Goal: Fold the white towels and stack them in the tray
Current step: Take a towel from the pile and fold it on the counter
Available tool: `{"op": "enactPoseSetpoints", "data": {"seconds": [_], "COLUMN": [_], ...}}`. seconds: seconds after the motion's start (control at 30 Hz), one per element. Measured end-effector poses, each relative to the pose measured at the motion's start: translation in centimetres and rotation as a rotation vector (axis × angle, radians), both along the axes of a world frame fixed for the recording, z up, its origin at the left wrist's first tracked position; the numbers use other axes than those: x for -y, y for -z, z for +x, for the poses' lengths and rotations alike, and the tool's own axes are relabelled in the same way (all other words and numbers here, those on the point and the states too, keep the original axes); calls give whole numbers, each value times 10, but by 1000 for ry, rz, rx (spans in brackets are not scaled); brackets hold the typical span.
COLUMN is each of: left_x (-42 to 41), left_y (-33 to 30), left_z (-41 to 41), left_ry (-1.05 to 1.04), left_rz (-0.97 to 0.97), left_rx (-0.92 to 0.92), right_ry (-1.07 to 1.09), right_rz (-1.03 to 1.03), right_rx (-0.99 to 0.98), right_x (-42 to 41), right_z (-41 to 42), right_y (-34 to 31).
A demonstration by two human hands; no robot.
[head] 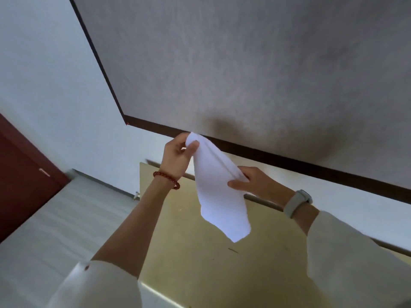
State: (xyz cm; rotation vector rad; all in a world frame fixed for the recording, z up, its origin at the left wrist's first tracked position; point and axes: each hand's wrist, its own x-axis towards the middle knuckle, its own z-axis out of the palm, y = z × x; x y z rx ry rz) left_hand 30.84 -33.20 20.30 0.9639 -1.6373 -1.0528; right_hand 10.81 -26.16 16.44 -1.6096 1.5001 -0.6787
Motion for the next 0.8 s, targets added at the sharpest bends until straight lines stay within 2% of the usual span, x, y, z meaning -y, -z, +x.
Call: {"op": "enactPoseSetpoints", "data": {"seconds": [0.13, 0.2, 0.37, 0.4, 0.5, 0.6, 0.73, 0.8], "left_x": [-26, -46, -107, -116, -136, -144, -144, -143], "left_y": [5, 16, 58, 65, 76, 68, 39, 28], "left_z": [9, 13, 9, 6, -1, -7, -10, -4], "left_ry": [-169, -264, -395, -433, -543, -562, -487, -440], "left_rz": [71, 130, 253, 278, 443, 572, 549, 480], "left_rx": [-56, -15, 368, 400, 327, 197, -42, -69], "right_ry": [36, 75, 202, 231, 265, 320, 331, 326], "right_rz": [-43, -62, -208, -222, -195, -146, -187, -248], "right_rx": [-46, -56, -158, -165, -149, -14, 132, 187], "right_x": [-26, -42, -81, -87, -97, -96, -82, -79], "right_z": [-39, -61, -93, -96, -99, -98, -93, -89], "right_y": [3, 11, 33, 35, 40, 36, 19, 8]}}
